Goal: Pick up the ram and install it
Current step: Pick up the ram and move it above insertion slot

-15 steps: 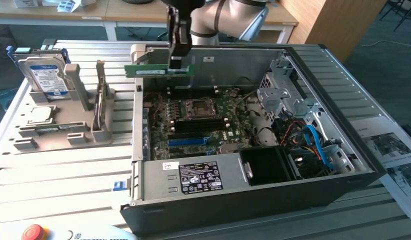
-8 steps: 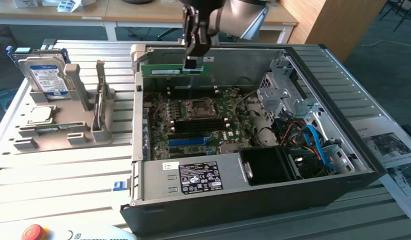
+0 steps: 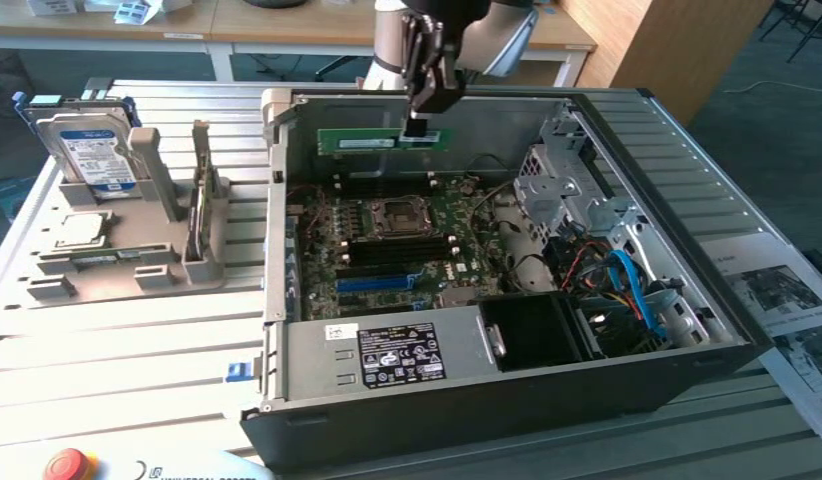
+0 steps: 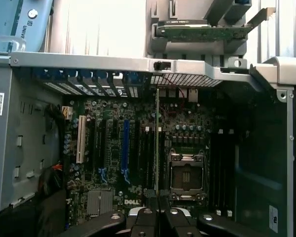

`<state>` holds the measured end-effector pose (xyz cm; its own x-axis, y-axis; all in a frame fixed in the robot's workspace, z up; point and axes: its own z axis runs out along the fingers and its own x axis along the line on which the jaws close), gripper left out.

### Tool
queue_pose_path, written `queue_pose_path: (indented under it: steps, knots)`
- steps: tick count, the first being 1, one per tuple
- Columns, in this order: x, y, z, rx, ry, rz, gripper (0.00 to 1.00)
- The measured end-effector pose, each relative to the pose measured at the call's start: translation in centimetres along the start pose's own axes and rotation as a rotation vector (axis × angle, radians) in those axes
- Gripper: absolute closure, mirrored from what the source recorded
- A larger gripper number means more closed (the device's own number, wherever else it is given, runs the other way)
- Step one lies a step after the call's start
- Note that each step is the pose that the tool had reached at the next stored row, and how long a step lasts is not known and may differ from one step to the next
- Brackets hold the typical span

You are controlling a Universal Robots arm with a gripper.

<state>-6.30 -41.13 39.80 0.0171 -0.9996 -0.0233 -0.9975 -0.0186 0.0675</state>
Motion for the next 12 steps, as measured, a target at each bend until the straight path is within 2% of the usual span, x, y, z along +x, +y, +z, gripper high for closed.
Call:
queue_pose_path:
  steps: [4, 12]
  knots:
    - [0.0, -1.58, -0.11, 0.0, 0.0001, 0.0, 0.88]
    - [0.0, -1.7, -0.11, 0.0, -0.0001, 0.0, 0.88]
